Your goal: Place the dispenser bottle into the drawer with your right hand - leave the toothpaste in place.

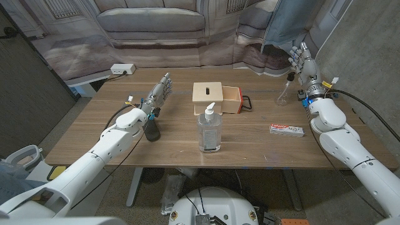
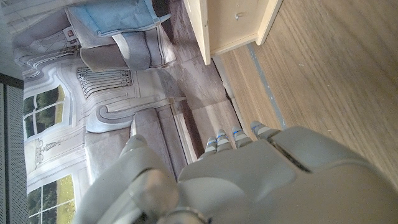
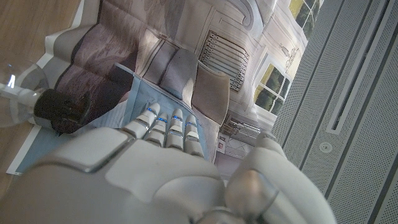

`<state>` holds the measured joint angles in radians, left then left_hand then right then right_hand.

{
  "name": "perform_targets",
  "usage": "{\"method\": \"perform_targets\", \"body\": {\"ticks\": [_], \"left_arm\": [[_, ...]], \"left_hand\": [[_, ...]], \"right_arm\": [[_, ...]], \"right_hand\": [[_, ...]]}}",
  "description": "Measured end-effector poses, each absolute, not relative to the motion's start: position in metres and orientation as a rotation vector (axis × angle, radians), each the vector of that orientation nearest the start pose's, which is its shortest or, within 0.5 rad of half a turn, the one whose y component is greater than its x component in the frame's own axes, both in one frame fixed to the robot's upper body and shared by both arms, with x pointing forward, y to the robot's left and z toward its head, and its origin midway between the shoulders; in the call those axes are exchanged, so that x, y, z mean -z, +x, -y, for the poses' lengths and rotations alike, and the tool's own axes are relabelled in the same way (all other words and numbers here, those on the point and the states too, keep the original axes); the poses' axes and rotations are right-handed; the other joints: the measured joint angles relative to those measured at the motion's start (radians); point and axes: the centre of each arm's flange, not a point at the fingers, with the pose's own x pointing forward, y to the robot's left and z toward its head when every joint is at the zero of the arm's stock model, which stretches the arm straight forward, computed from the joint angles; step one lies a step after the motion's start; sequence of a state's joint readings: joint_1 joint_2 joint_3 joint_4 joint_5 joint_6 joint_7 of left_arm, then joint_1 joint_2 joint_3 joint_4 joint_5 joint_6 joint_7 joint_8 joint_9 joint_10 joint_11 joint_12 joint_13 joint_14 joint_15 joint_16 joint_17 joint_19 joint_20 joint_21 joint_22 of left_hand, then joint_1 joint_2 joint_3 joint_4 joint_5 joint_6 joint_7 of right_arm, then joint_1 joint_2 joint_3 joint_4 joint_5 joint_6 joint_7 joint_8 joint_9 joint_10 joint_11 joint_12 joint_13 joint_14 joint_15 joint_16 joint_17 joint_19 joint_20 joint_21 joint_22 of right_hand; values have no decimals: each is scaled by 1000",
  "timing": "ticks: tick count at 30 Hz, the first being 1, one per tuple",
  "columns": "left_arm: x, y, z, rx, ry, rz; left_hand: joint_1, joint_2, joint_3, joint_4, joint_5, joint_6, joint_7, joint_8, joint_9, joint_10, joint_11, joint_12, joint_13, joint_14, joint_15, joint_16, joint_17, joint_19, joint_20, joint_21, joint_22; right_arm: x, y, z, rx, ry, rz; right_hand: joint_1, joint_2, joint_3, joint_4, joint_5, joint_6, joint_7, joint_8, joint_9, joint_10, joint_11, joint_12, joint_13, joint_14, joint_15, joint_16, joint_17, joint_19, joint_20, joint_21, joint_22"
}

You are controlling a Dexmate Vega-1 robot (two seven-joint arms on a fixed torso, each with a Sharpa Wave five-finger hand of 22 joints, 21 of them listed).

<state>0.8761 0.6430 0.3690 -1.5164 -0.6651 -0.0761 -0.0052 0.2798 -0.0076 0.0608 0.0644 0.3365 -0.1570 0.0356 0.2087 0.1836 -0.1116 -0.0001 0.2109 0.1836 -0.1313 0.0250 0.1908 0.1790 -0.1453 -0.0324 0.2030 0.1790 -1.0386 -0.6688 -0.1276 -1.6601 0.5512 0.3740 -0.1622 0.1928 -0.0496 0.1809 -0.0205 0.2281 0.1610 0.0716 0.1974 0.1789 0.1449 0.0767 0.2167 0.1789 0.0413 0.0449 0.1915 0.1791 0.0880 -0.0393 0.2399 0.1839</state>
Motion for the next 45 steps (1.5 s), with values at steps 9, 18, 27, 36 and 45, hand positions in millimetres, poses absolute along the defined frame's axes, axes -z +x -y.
{"method": "perform_targets", "body": {"ticks": [9,18,27,36,45], "left_arm": [[9,630,-286,262,66,510],[9,628,-286,261,66,515],[5,628,-285,260,74,521],[1,630,-281,266,84,525],[-5,633,-278,274,84,531]], "left_hand": [[3,-3,-4,4,0,0,0,-6,0,5,-6,0,0,4,-4,0,0,0,0,0,0],[4,-4,-7,1,0,0,0,-6,0,5,-6,0,0,5,-5,0,0,0,0,0,0],[8,0,-8,1,0,0,0,-5,0,5,-5,0,0,10,-4,0,0,0,0,0,0],[8,0,-8,1,0,0,0,-5,0,5,-5,0,0,12,-2,0,0,0,0,0,0],[12,4,-9,0,0,0,0,-5,0,5,-5,0,0,12,-2,0,0,0,0,0,0]], "right_arm": [[-53,550,368,28,-59,911],[-55,552,377,57,-67,906],[-55,554,386,88,-71,887],[-50,560,400,125,-85,847],[-48,565,411,158,-113,821]], "right_hand": [[0,0,-3,-3,0,4,-4,0,0,0,0,0,0,-6,-6,0,0,-7,7,-4,0],[4,4,-4,-4,0,7,-7,0,0,2,-9,0,0,-6,-6,0,0,-7,7,-4,-1],[4,4,-1,-10,0,3,-11,0,2,1,-9,0,0,0,-11,0,0,-7,7,-5,-3],[9,9,-1,-10,0,3,-11,0,5,1,-9,0,0,4,-7,0,0,-7,7,-12,-2],[9,9,-5,-14,0,9,-16,0,5,11,-11,0,0,7,-11,0,0,-7,7,-12,-2]]}}
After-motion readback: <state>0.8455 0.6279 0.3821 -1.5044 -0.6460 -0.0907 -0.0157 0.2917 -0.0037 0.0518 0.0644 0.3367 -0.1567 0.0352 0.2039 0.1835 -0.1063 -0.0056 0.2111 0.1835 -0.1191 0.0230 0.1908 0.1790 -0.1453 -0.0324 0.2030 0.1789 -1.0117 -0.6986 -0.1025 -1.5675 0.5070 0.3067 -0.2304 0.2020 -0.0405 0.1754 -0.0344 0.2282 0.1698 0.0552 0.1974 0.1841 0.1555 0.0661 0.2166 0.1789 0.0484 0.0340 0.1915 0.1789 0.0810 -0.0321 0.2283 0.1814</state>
